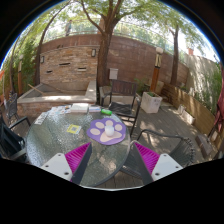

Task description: Arrange mouse

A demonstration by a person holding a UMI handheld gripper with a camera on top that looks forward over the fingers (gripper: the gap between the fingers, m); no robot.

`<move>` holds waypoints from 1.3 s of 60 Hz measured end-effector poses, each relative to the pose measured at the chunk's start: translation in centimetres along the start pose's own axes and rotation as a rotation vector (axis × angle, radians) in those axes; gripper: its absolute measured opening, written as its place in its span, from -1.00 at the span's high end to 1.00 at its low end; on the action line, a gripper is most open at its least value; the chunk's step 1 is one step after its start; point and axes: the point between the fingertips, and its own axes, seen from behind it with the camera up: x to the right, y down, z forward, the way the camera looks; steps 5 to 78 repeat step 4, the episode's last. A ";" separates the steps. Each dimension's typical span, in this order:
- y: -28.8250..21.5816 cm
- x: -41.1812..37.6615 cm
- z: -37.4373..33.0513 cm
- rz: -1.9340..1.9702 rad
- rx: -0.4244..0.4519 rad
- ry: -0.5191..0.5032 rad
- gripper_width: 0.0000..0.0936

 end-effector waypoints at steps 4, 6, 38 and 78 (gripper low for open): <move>-0.1 0.0 -0.3 -0.002 0.000 0.002 -0.81; -0.1 0.0 -0.3 -0.002 0.000 0.002 -0.81; -0.1 0.0 -0.3 -0.002 0.000 0.002 -0.81; -0.1 0.0 -0.3 -0.002 0.000 0.002 -0.81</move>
